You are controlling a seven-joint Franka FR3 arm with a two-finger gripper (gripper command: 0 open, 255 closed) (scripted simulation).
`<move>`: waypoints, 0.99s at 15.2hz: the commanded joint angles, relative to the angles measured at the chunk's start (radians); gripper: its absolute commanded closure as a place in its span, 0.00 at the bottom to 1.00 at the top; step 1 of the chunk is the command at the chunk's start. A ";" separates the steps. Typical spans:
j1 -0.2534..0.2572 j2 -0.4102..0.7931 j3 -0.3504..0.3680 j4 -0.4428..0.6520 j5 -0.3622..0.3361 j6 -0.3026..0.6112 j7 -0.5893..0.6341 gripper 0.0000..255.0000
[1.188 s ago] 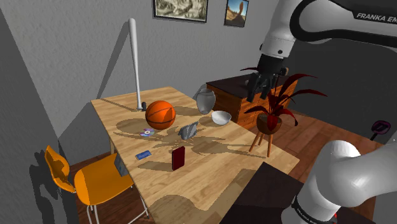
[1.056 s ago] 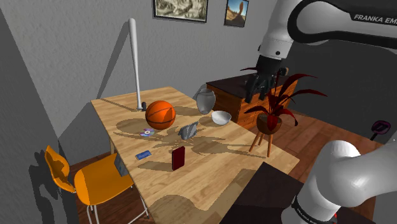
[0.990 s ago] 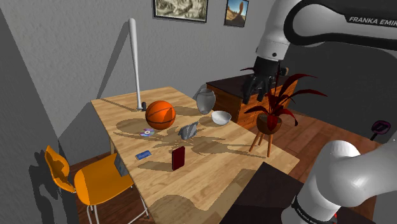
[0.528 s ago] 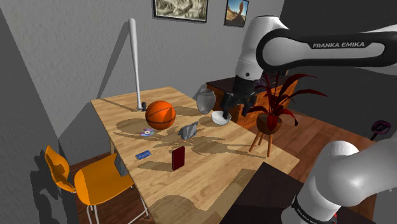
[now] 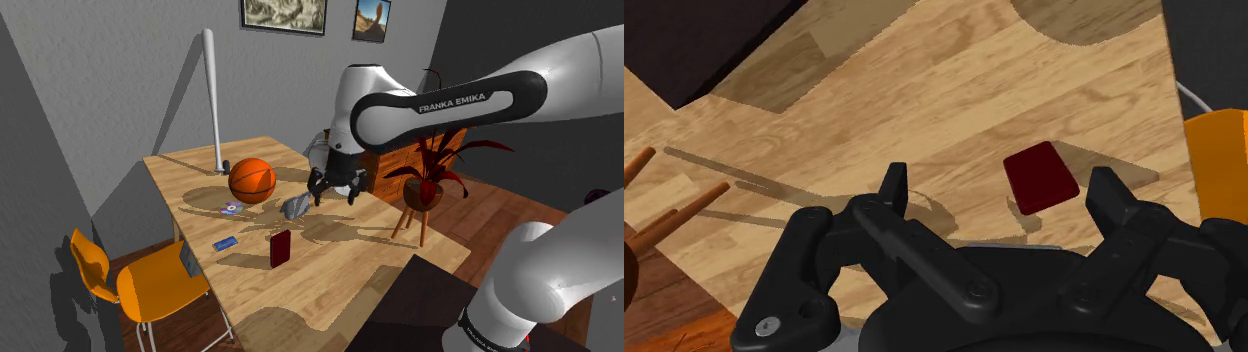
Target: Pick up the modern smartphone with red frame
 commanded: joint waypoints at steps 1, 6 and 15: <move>-0.018 0.073 0.033 0.014 -0.010 0.058 0.077 0.00; -0.058 0.276 0.105 0.085 -0.078 0.175 0.287 0.00; -0.055 0.667 0.115 0.302 -0.296 0.290 0.687 0.00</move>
